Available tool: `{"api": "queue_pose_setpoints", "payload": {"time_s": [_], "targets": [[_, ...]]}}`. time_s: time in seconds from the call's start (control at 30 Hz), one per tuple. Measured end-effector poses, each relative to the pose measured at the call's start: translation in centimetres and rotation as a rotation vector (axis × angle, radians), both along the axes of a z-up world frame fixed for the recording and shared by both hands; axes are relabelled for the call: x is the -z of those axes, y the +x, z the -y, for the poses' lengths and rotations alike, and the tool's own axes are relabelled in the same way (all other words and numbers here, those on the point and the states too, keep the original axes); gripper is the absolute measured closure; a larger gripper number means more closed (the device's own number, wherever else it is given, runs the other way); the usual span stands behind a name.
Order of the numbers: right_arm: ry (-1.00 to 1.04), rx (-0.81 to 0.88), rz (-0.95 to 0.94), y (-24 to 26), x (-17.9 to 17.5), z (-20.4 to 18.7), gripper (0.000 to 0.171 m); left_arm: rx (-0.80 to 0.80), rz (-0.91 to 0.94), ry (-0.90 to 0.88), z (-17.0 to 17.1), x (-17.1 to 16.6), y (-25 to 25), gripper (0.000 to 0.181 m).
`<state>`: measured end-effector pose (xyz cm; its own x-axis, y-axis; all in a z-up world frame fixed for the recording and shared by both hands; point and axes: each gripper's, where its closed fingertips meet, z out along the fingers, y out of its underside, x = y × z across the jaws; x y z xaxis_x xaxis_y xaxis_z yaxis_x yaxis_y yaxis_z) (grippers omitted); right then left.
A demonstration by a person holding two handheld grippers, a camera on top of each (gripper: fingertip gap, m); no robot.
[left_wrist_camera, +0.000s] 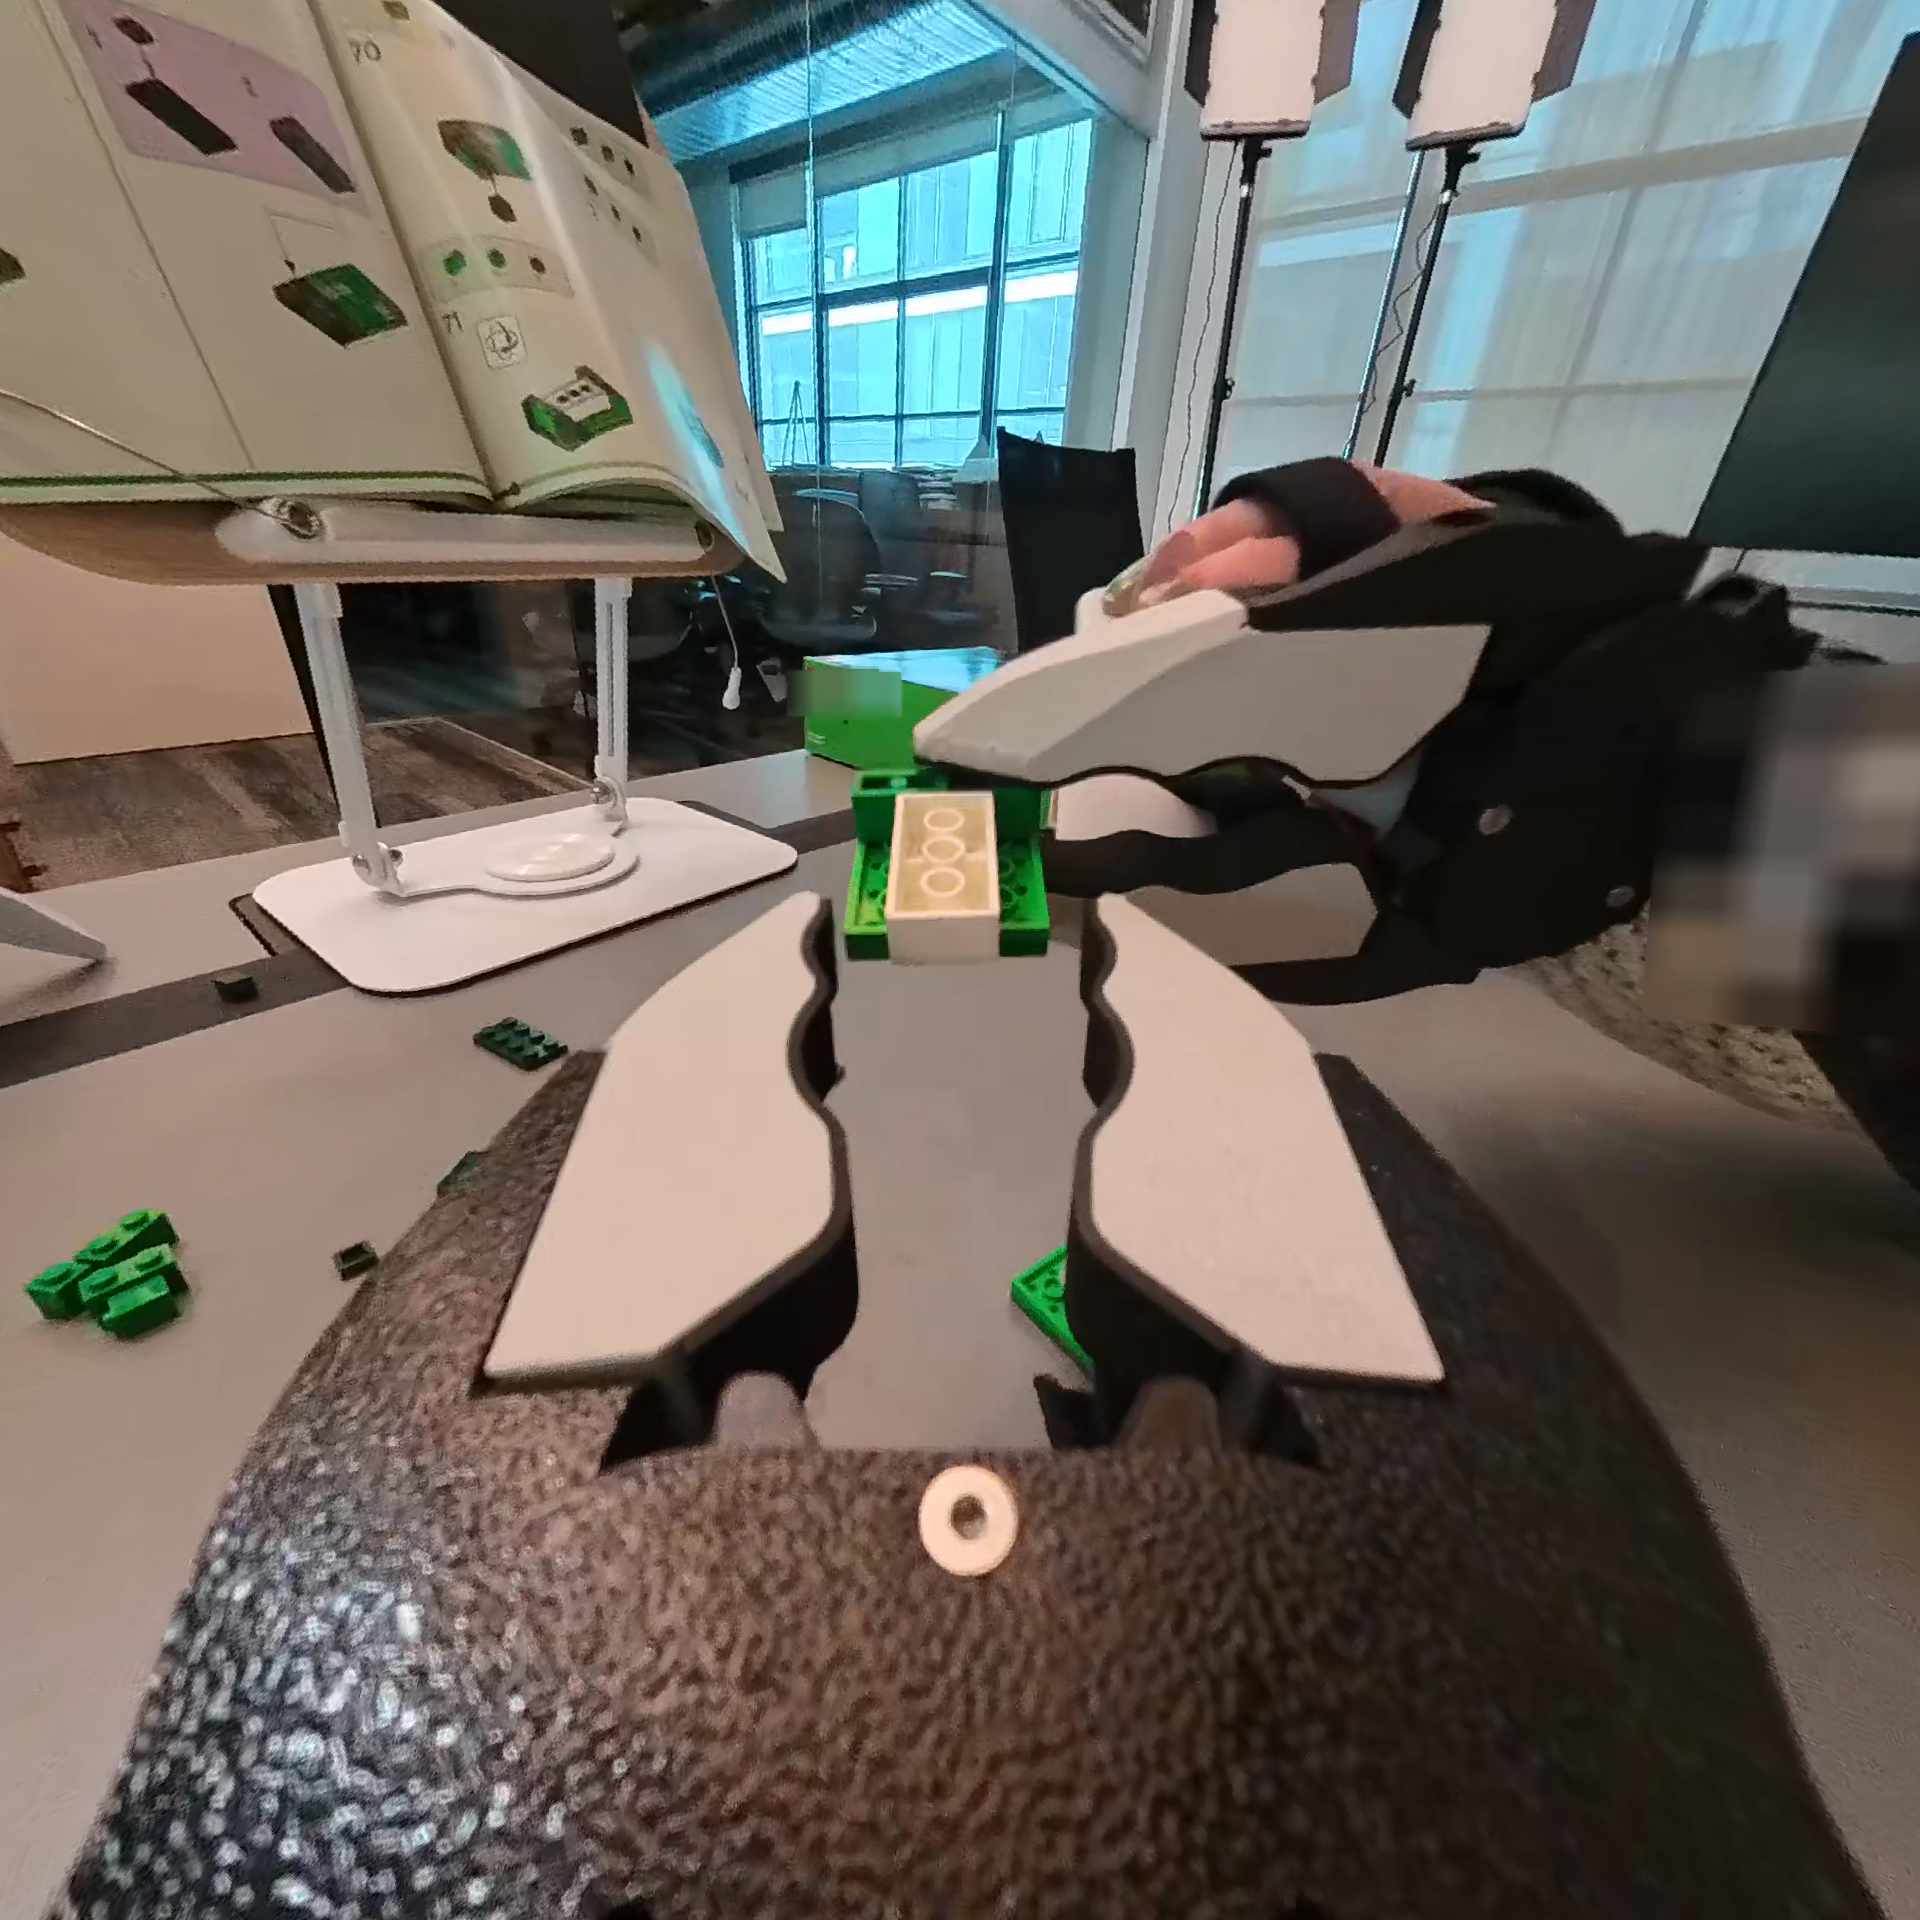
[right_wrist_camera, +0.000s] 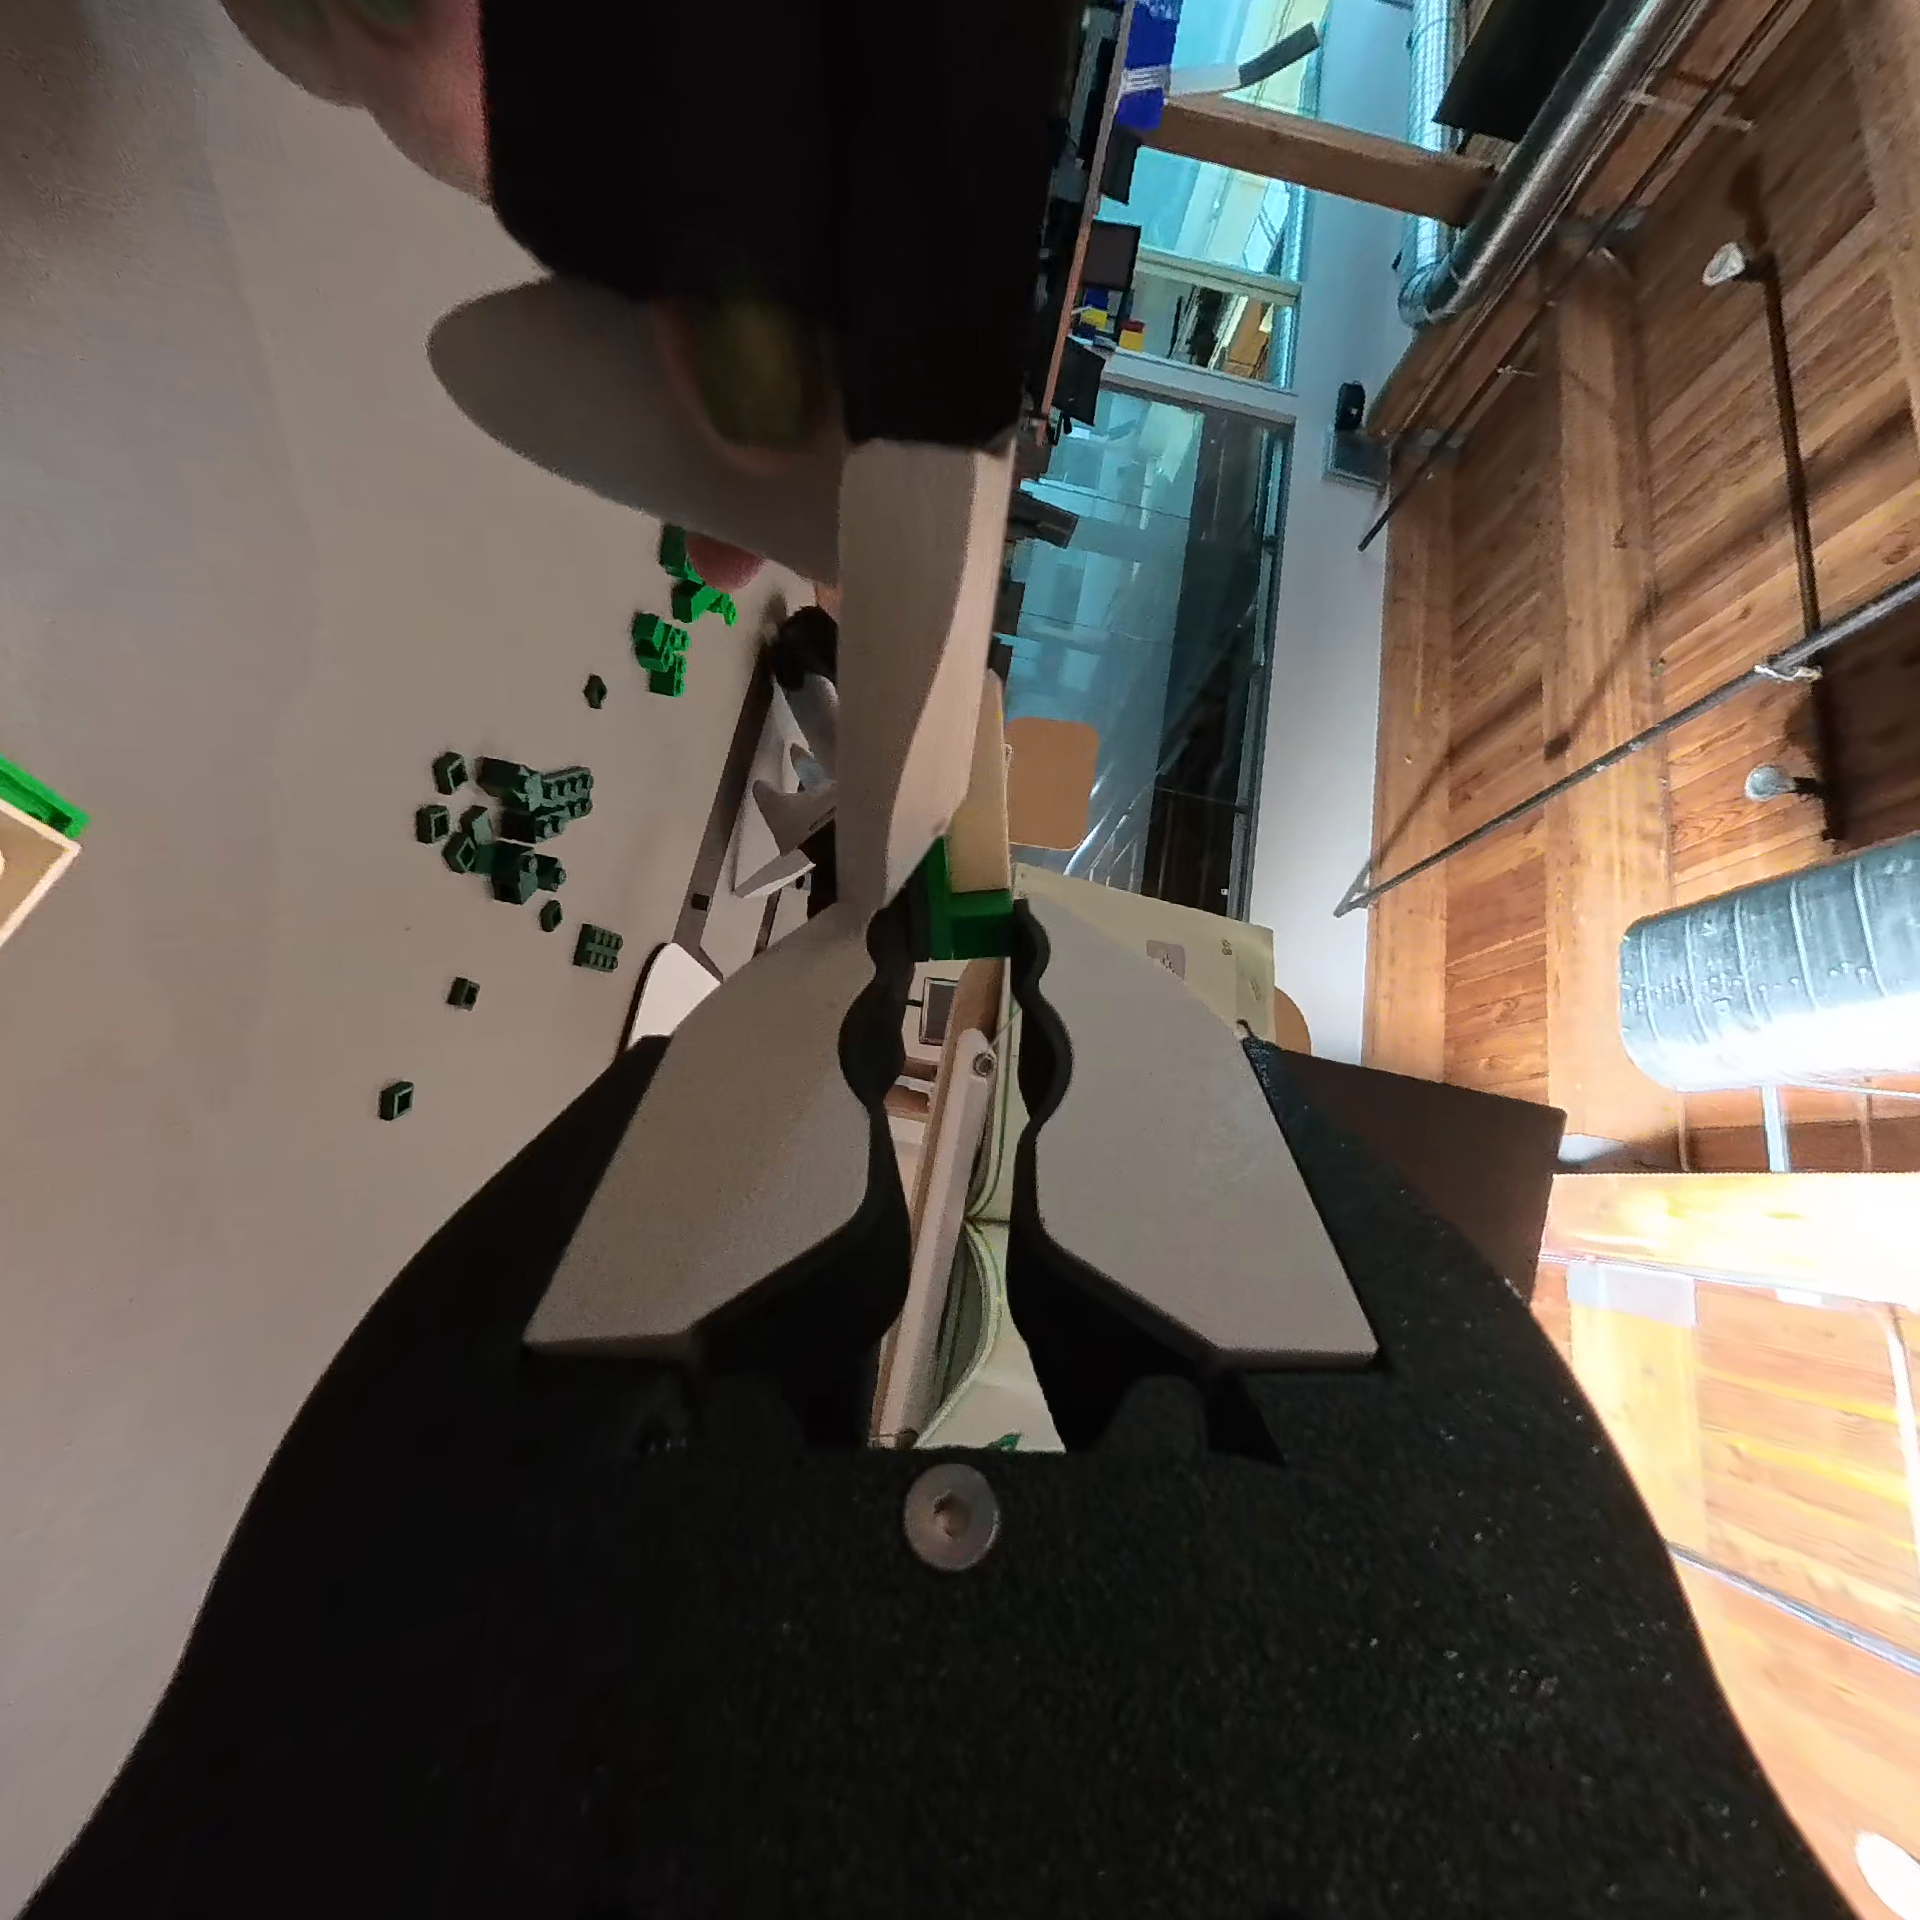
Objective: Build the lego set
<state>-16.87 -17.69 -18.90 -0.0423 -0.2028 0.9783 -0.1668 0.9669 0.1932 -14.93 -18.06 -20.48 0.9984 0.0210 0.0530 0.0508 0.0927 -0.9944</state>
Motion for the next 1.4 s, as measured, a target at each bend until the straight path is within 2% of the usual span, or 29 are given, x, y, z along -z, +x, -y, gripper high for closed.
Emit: {"api": "queue_pose_setpoints", "payload": {"time_s": [0.07, 0.2, 0.27, 0.37, 0.43, 0.57, 0.73, 0.97, 1.13, 1.4], "targets": [[-0.002, 0.0, -0.007, 0.0, -0.1, 0.1, 0.154, -0.031, -0.02, 0.003, 0.1, 0.0, -0.3, 0.145], [-0.086, -0.005, -0.043, -0.1, -0.8, 0.4, 0.152, -0.093, -0.096, 0.031, 0.6, -0.7, -0.8, 0.146], [-0.175, 0.027, -0.05, -0.3, -1.1, -0.4, 0.133, -0.161, -0.166, 0.028, 1.0, -0.9, -1.5, 0.146], [-0.422, 0.142, -0.003, -1.1, -0.6, -3.3, 0.123, -0.247, -0.244, 0.022, 1.6, -1.2, -2.6, 0.146], [-0.665, 0.18, 0.029, -1.6, 0.2, -4.8, 0.124, -0.288, -0.268, 0.014, 1.8, -1.2, -3.1, 0.146], [-1.154, 0.15, 0.085, -3.2, 1.8, -5.7, 0.132, -0.33, -0.247, -0.025, 2.1, -0.7, -4.3, 0.145], [-1.41, 0.108, 0.021, -5.5, 2.9, -6.9, 0.136, -0.402, -0.265, -0.057, 2.9, -0.1, -6.4, 0.146], [-1.444, -0.041, -0.007, -4.6, 1.6, -6.4, 0.141, -0.404, -0.23, -0.09, 2.9, 0.8, -7.7, 0.145], [-1.476, -0.088, -0.009, -4.4, 1.2, -6.5, 0.133, -0.466, -0.234, -0.113, 2.8, 1.6, -8.8, 0.145], [-1.59, -0.155, -0.027, -3.4, 0.4, -7.1, 0.139, -0.461, -0.16, -0.084, 3.2, 1.5, -9.3, 0.145]]}}
